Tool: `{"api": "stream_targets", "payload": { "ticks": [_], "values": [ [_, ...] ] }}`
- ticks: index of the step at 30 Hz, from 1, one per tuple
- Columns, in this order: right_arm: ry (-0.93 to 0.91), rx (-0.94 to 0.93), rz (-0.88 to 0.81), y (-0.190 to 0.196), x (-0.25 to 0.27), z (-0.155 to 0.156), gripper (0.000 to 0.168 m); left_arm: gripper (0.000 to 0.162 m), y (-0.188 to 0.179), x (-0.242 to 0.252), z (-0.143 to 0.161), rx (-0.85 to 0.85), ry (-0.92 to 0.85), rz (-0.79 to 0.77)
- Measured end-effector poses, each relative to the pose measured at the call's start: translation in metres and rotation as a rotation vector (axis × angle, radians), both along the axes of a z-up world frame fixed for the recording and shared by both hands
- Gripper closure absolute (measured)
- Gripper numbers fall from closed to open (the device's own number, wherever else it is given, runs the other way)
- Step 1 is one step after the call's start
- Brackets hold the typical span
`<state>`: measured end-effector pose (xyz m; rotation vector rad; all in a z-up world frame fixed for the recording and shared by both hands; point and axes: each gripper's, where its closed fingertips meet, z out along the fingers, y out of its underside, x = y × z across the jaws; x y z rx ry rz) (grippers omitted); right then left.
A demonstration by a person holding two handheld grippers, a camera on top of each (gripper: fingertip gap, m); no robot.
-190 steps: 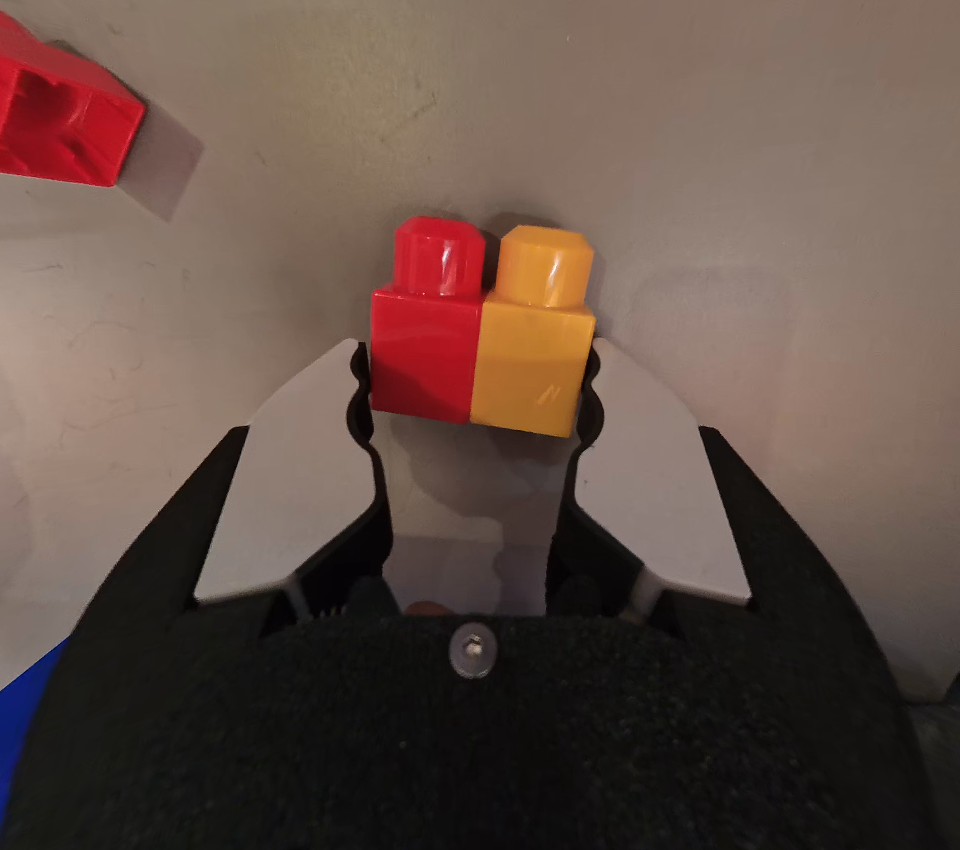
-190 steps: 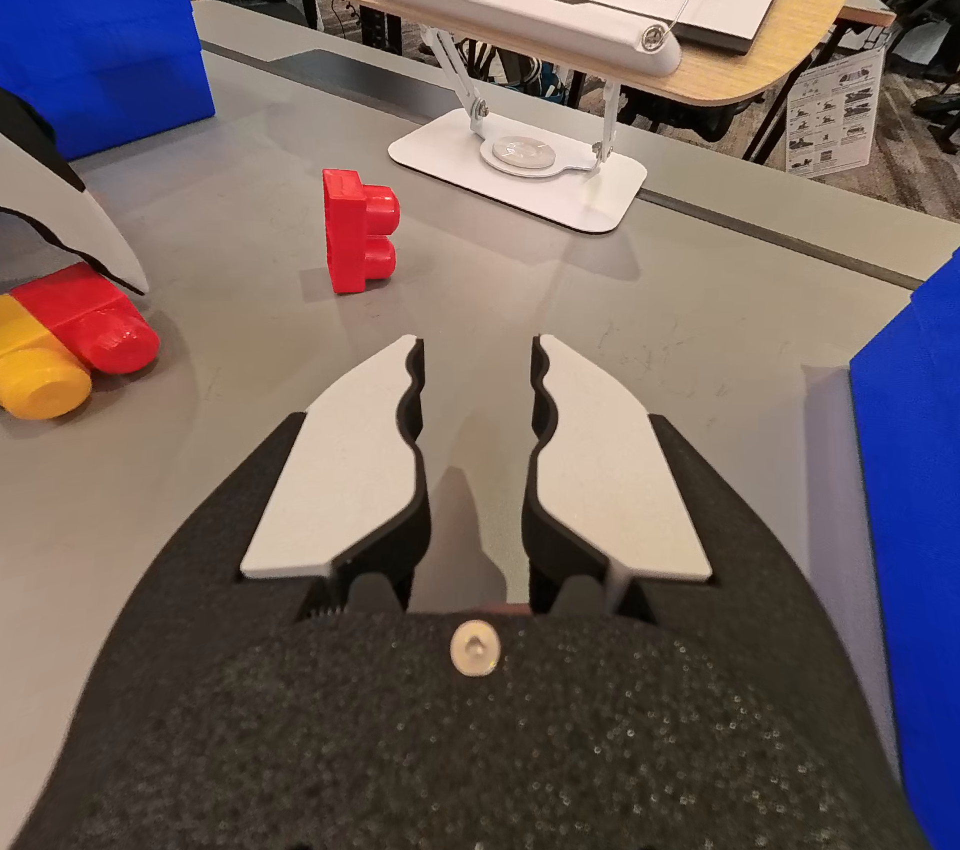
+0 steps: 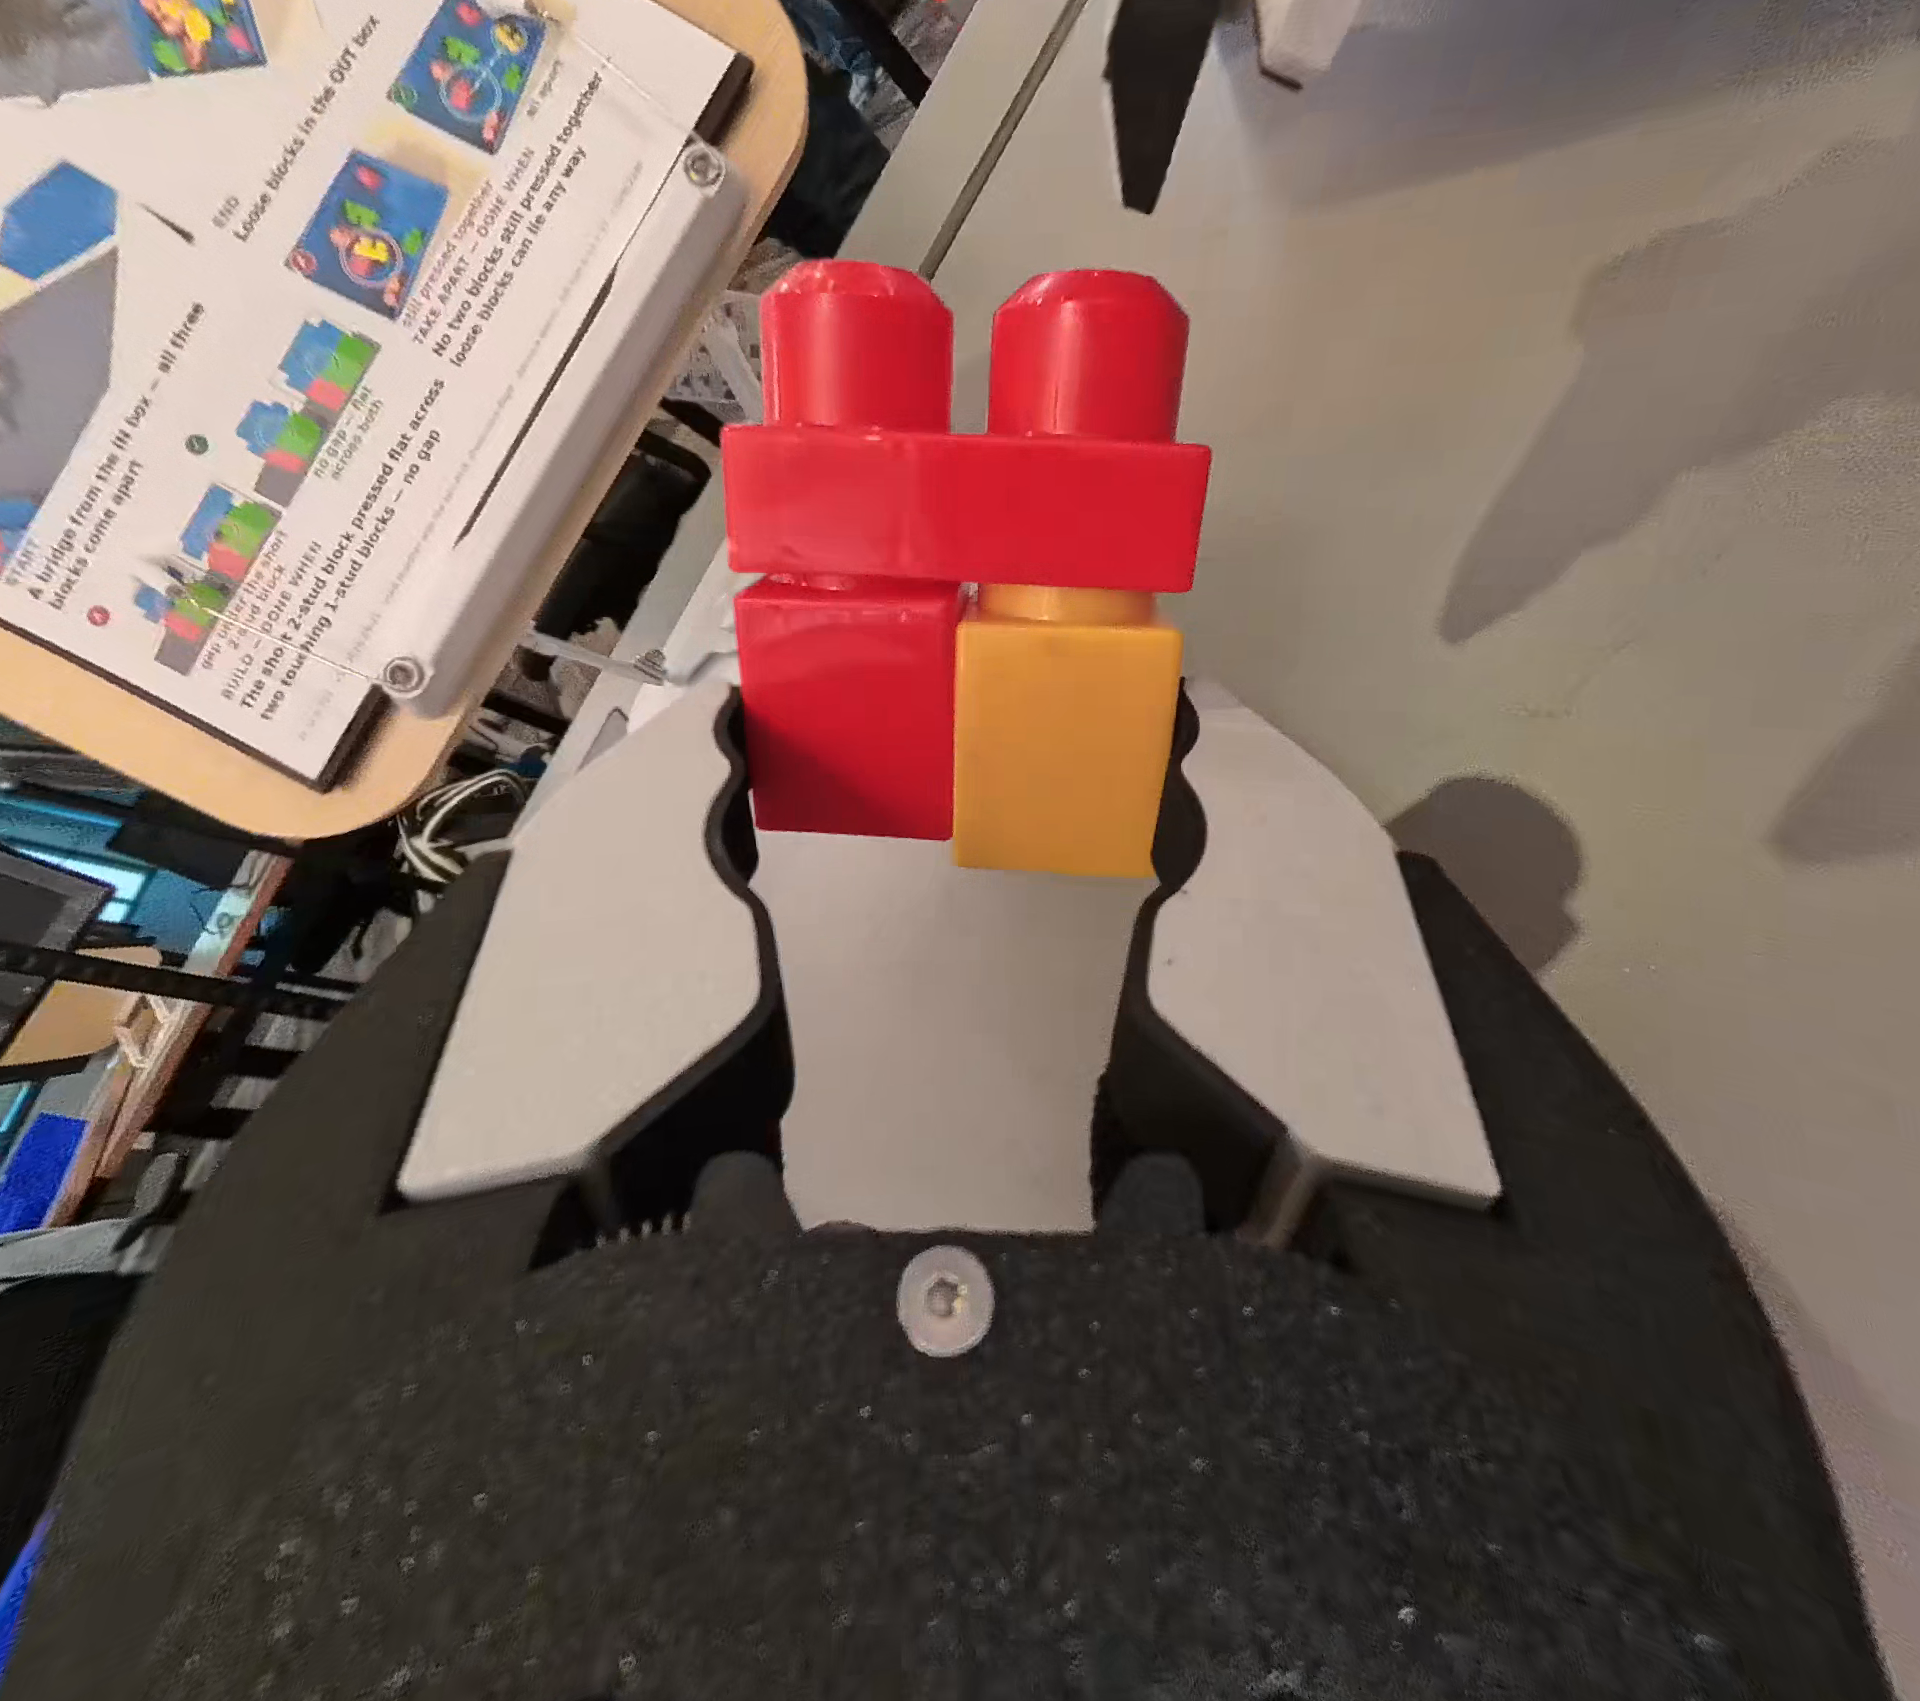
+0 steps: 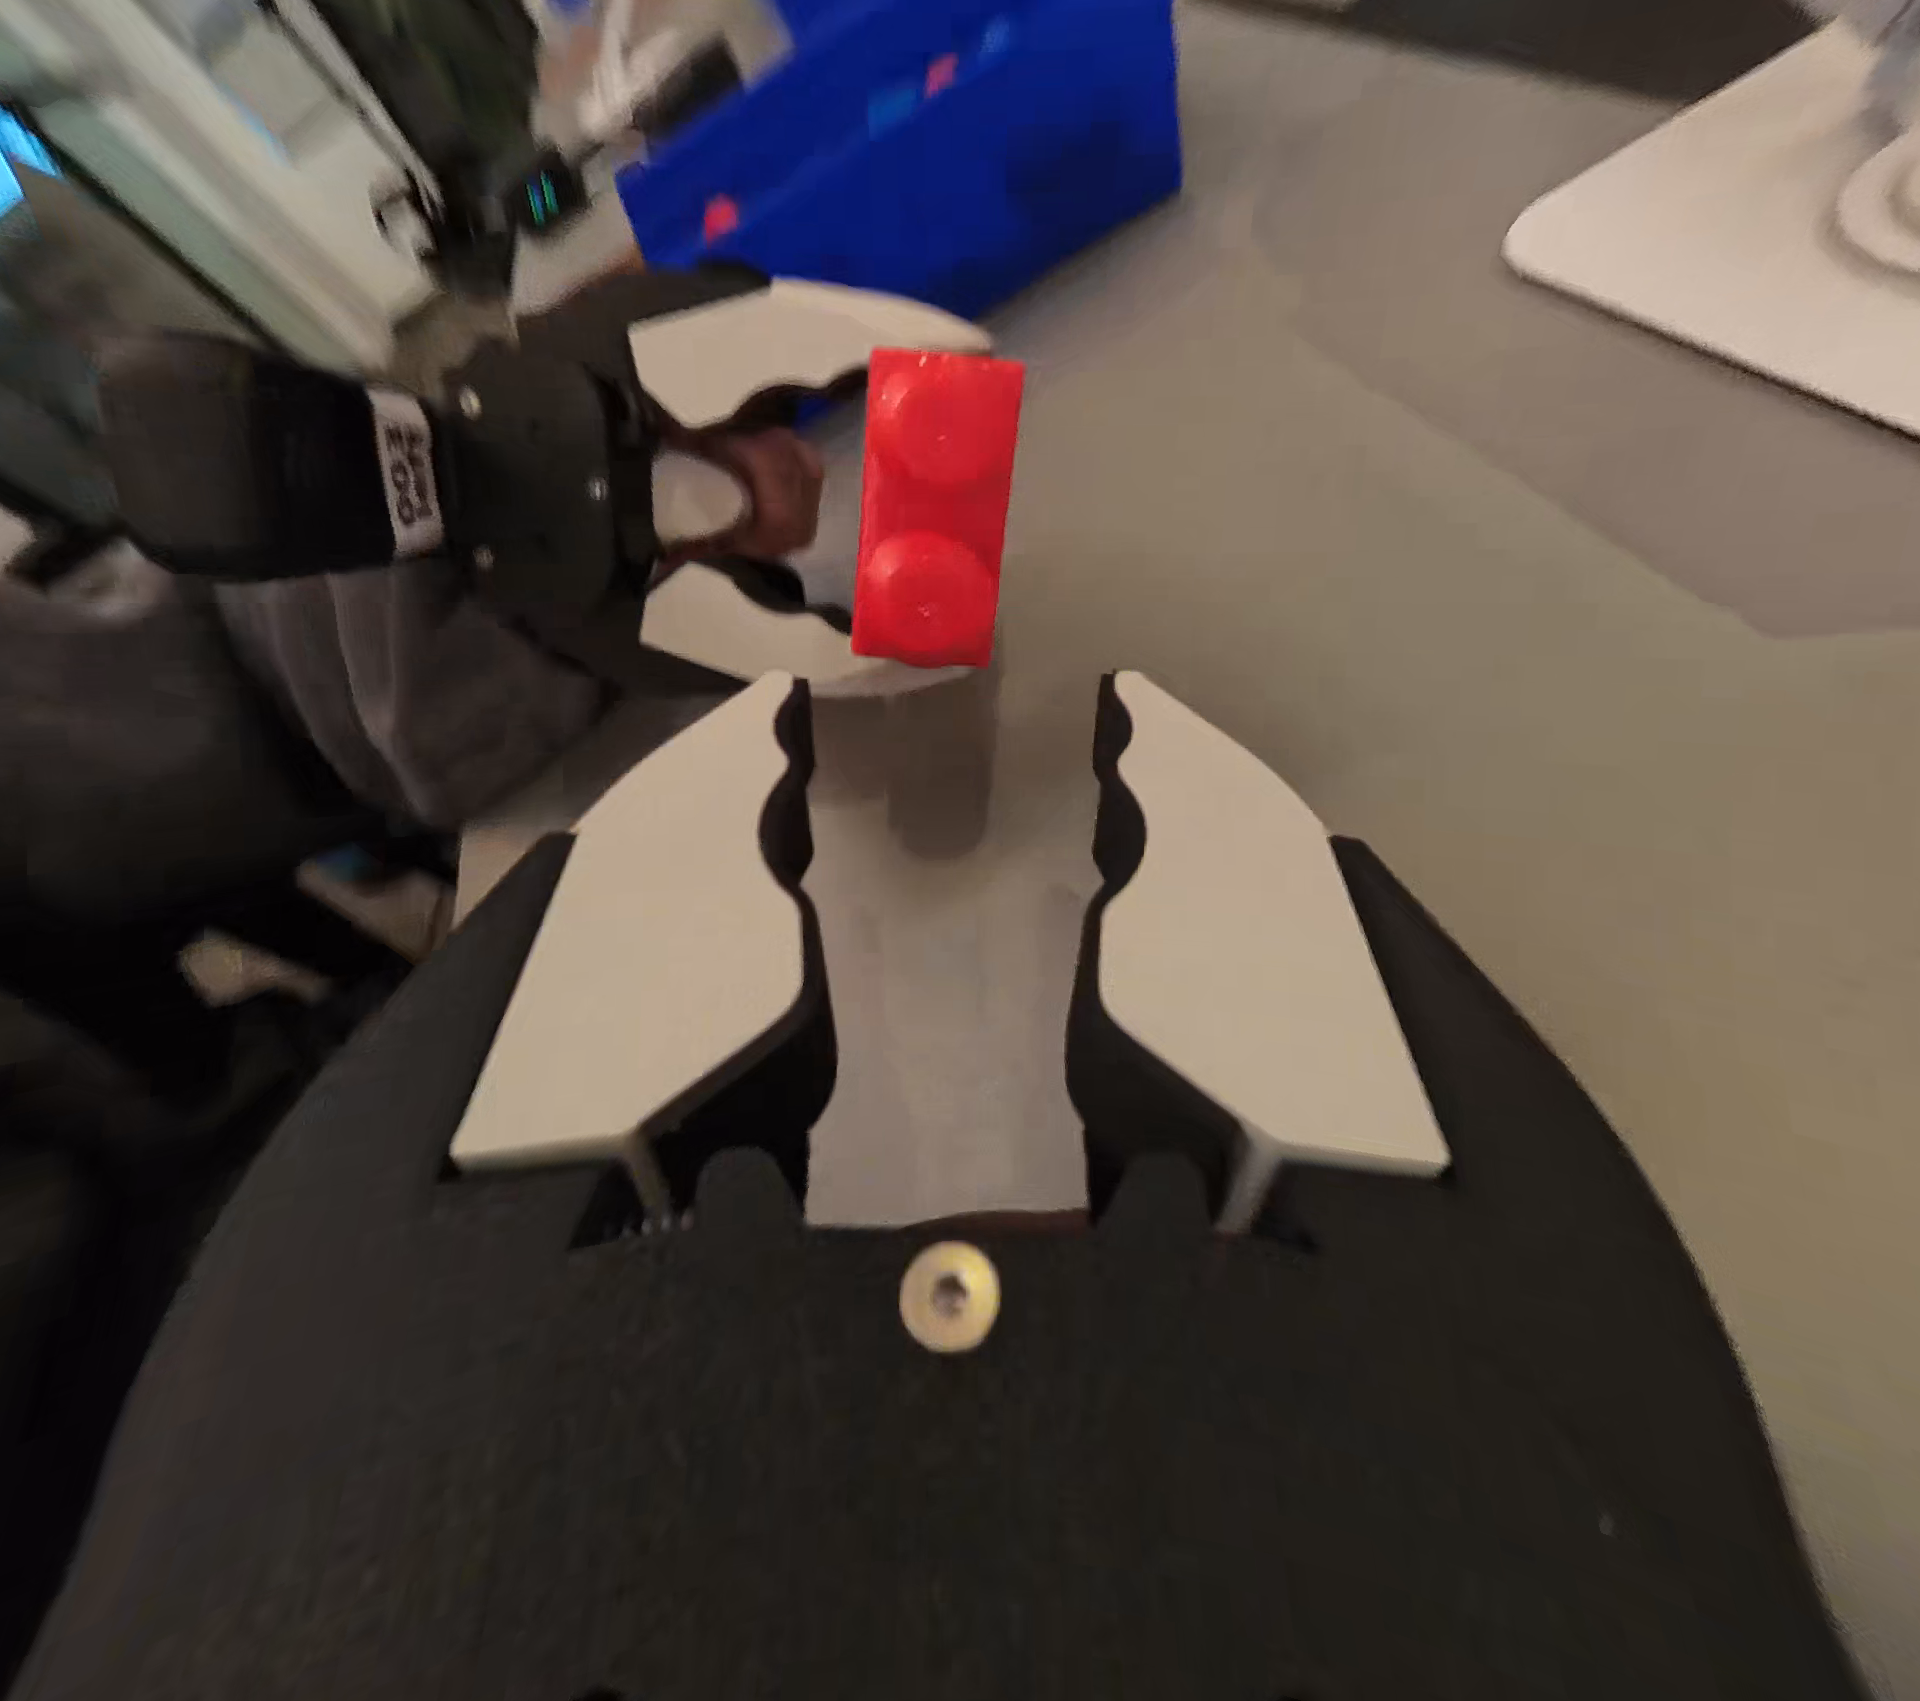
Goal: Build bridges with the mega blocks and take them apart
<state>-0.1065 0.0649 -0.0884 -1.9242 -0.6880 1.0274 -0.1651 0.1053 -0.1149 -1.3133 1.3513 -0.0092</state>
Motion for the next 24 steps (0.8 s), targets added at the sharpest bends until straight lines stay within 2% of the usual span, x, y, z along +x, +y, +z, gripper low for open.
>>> {"api": "stream_targets", "payload": {
  "ticks": [2,4,7,9,11,14,17,21,24],
  "values": [
    [0.146,0.051,-0.071,0.005,0.005,0.002,0.118,0.087,0.003,-0.003,0.000,0.012,-0.006,0.003],
    [0.236,0.058,-0.098,0.006,0.006,0.002,0.109,0.087,0.005,-0.005,-0.001,0.039,0.009,0.004],
    [0.201,0.053,-0.048,0.001,-0.003,-0.002,0.102,0.087,0.002,-0.004,0.000,0.063,0.011,-0.014],
    [0.239,0.073,-0.014,-0.005,-0.008,0.004,0.105,0.087,-0.004,-0.002,0.006,0.057,-0.019,-0.049],
    [0.356,0.020,0.033,-0.010,-0.011,0.010,0.102,0.087,-0.010,-0.001,0.011,0.031,-0.053,-0.085],
    [0.527,-0.119,0.169,-0.022,-0.020,0.016,0.088,0.087,-0.028,0.003,0.023,-0.051,-0.132,-0.186],
    [0.641,-0.225,0.356,-0.040,-0.031,0.035,0.070,0.087,-0.050,0.007,0.041,-0.100,-0.192,-0.291],
    [0.623,-0.297,0.463,-0.041,-0.044,0.053,0.064,0.087,-0.071,0.013,0.054,-0.117,-0.200,-0.390],
    [0.587,-0.358,0.531,-0.044,-0.052,0.054,0.062,0.087,-0.074,0.013,0.057,-0.114,-0.208,-0.407]
  ]
}}
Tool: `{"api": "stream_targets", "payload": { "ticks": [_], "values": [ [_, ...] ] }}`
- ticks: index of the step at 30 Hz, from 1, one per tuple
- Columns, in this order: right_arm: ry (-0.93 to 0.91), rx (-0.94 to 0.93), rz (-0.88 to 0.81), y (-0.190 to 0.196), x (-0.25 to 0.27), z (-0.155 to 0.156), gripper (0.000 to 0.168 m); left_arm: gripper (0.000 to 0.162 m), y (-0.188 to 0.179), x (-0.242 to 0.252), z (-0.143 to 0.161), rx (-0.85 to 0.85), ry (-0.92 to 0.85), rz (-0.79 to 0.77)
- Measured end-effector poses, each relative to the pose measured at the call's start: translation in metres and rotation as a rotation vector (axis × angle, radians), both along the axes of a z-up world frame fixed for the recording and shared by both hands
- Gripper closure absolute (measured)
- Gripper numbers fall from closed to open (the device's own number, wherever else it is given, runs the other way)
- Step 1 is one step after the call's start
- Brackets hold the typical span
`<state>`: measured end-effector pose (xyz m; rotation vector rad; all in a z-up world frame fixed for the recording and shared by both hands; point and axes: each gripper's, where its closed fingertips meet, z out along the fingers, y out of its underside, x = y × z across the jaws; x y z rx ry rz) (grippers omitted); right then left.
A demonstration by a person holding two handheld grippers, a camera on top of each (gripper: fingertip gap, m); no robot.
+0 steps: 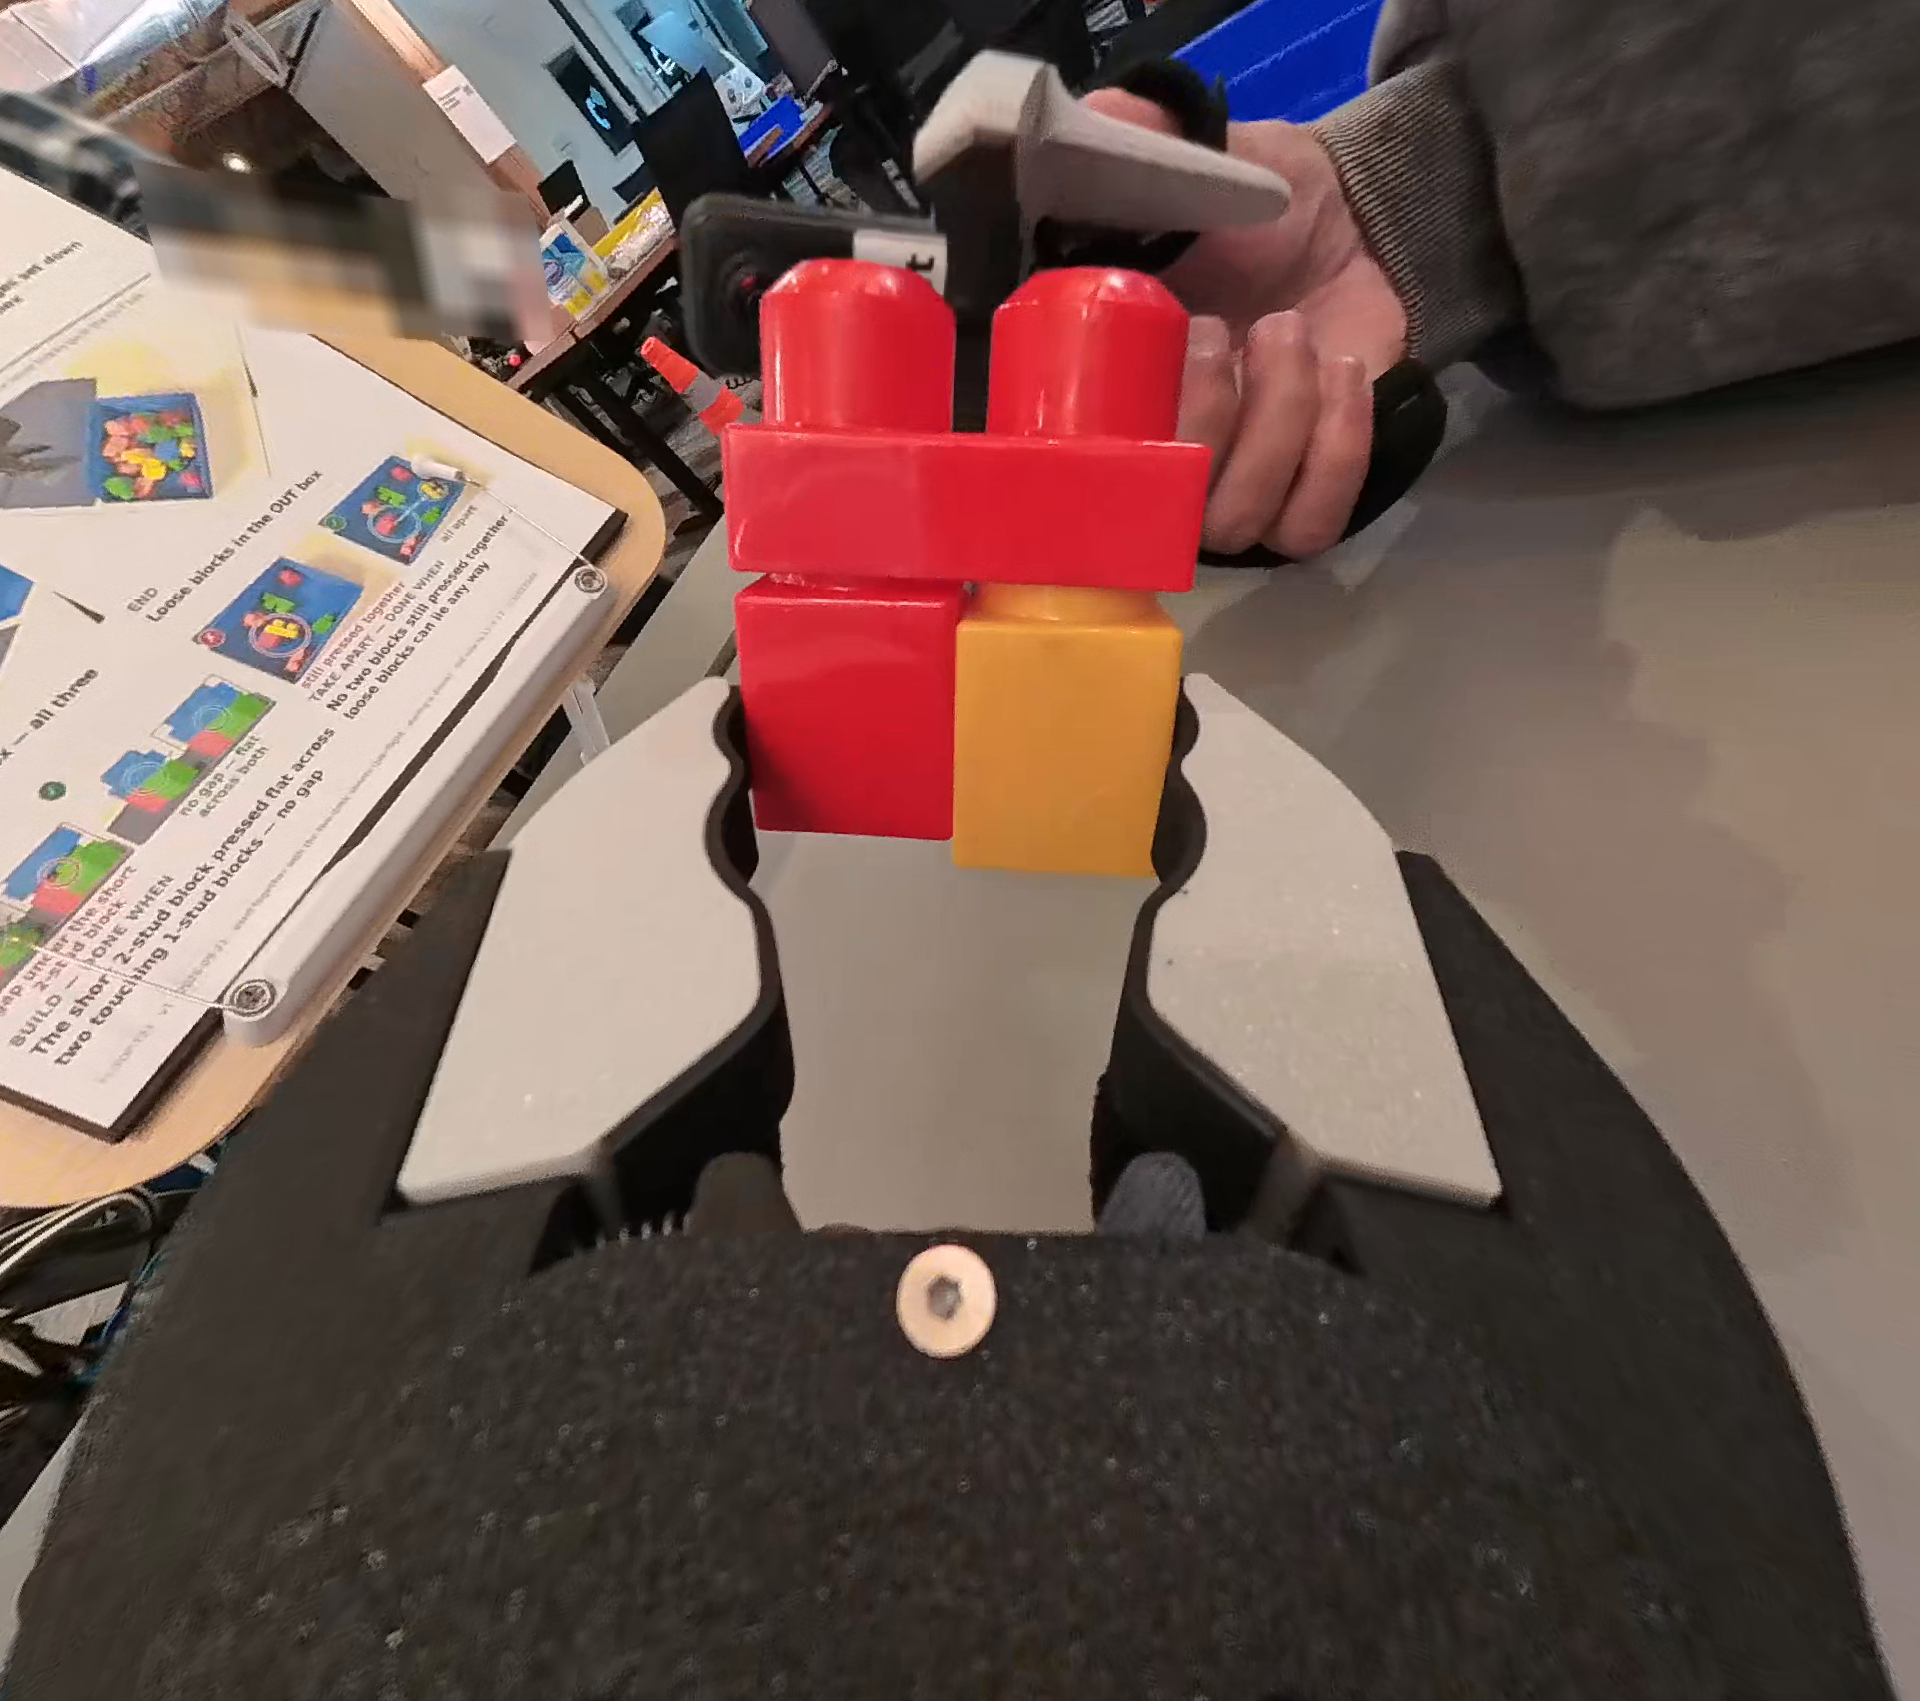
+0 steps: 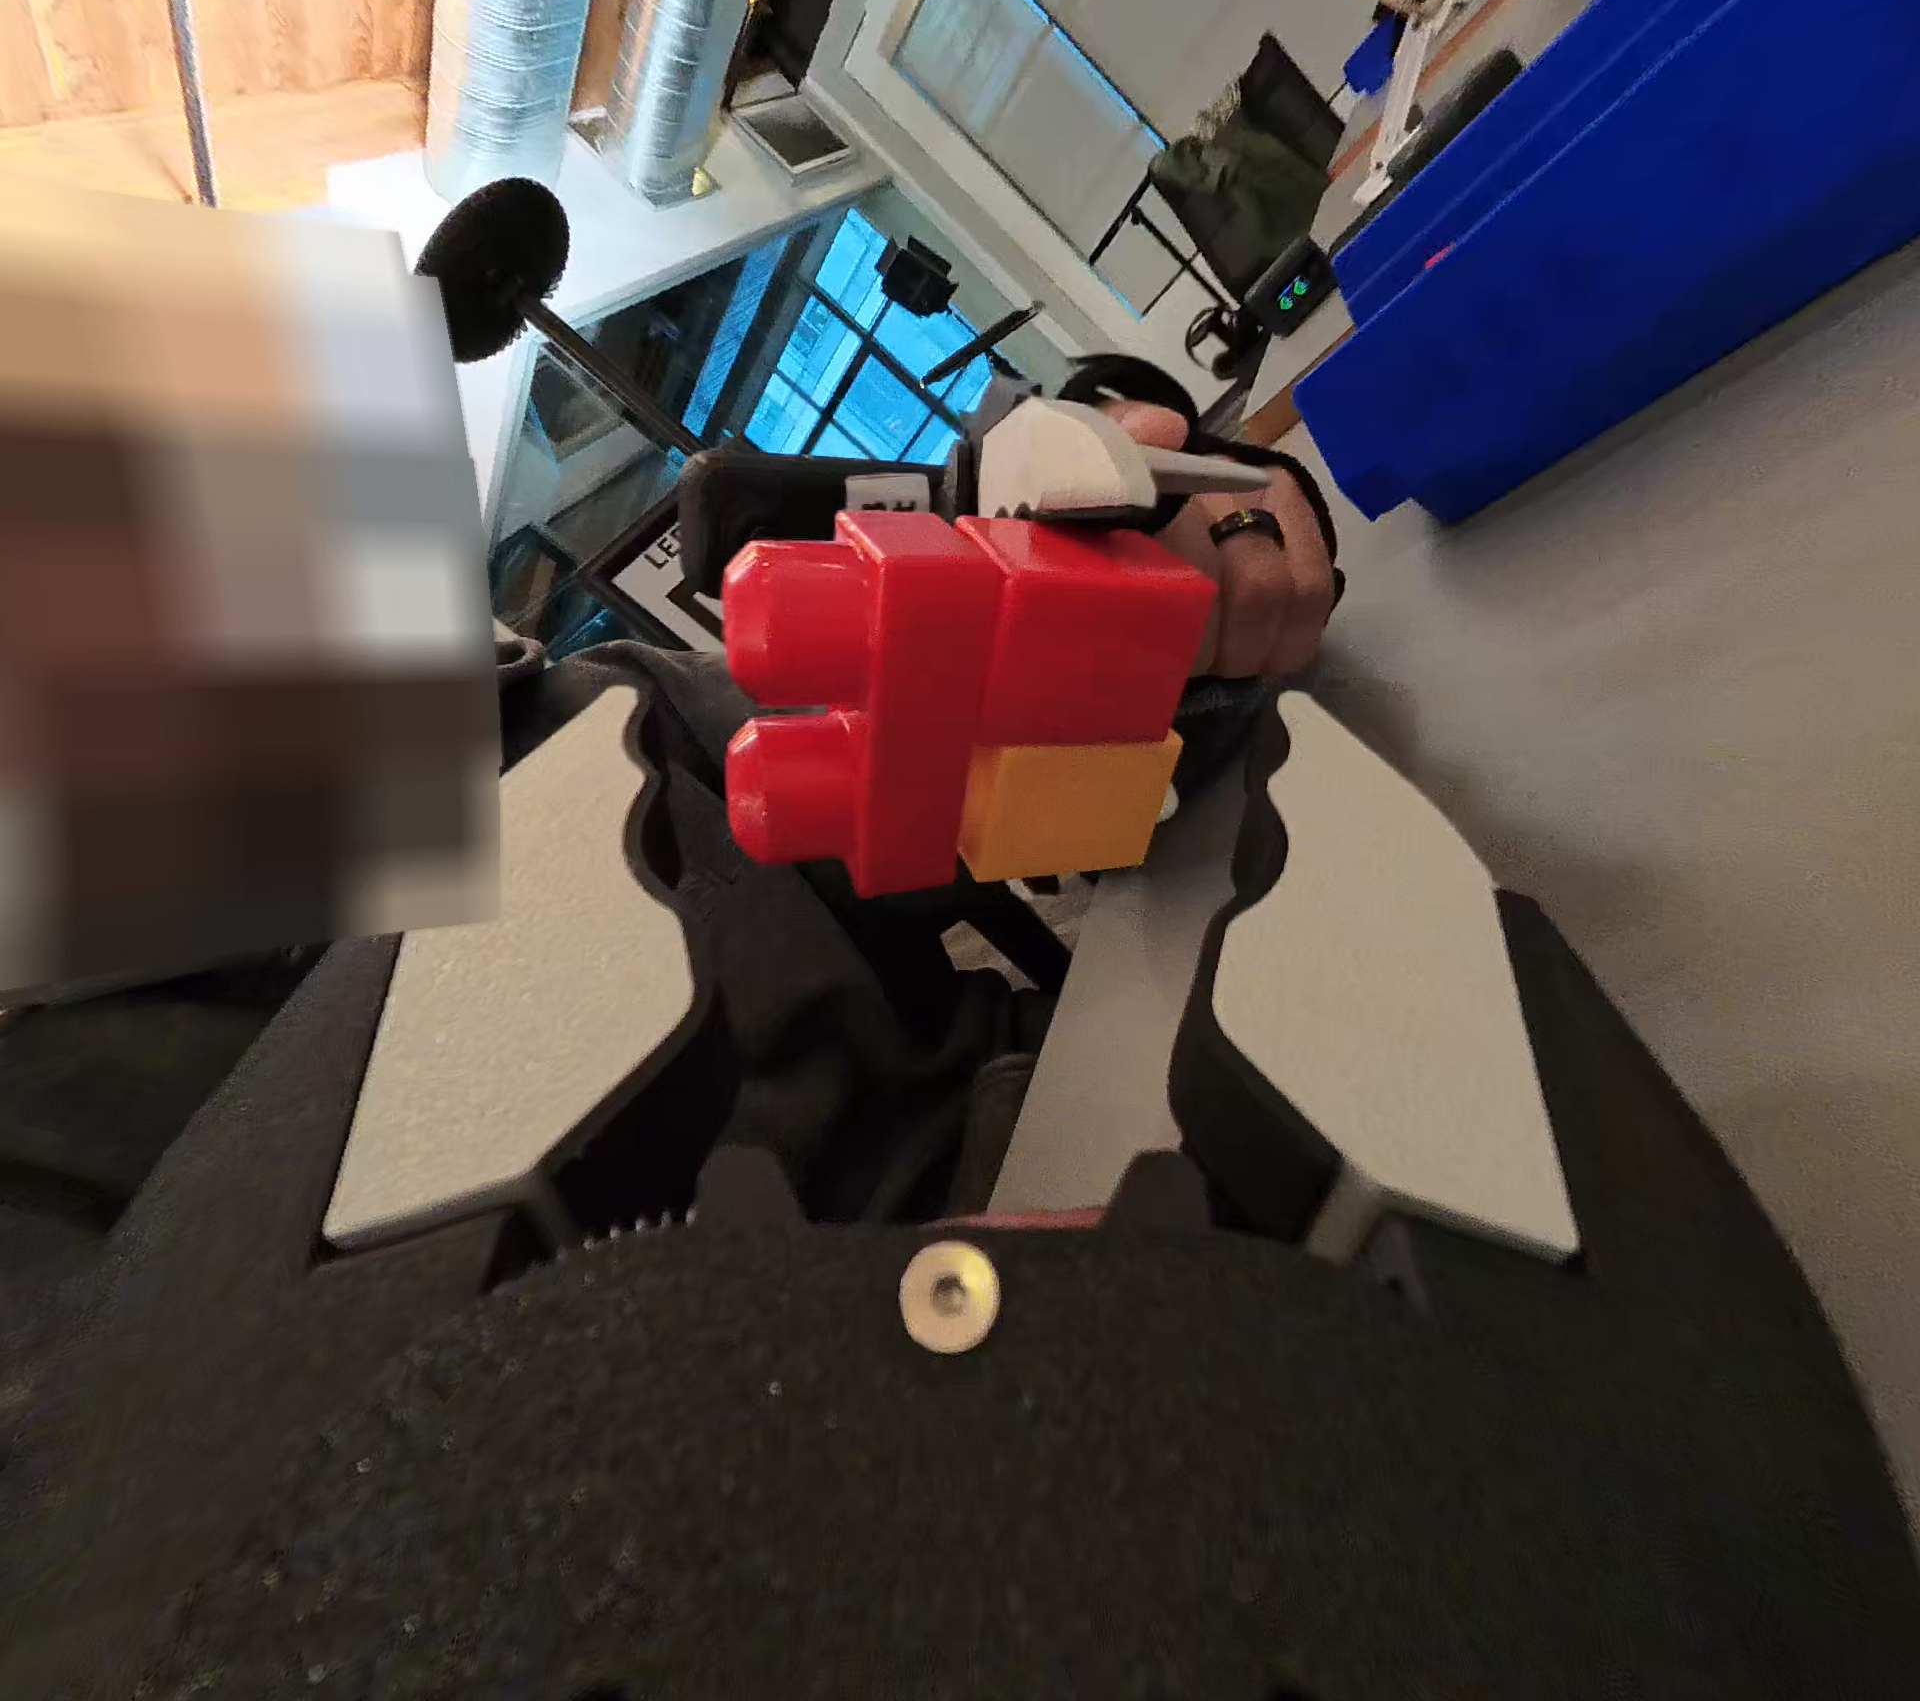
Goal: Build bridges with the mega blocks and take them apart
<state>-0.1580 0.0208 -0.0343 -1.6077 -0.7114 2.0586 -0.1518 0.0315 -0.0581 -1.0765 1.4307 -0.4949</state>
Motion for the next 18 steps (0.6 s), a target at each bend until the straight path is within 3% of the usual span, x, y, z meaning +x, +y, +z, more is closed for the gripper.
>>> {"api": "stream_targets", "payload": {
  "ticks": [11,13,18],
  "values": [
    [0.085,-0.108,0.051,0.002,-0.023,-0.002,0.062,0.087,0.006,-0.005,0.002,-0.040,-0.059,-0.005],
    [0.121,-0.110,0.060,0.001,-0.024,0.003,0.074,0.087,0.008,-0.005,0.001,-0.037,-0.060,-0.002],
    [0.124,-0.134,0.054,0.003,-0.026,0.001,0.076,0.087,0.009,-0.007,-0.001,-0.043,-0.055,-0.011]
  ]
}}
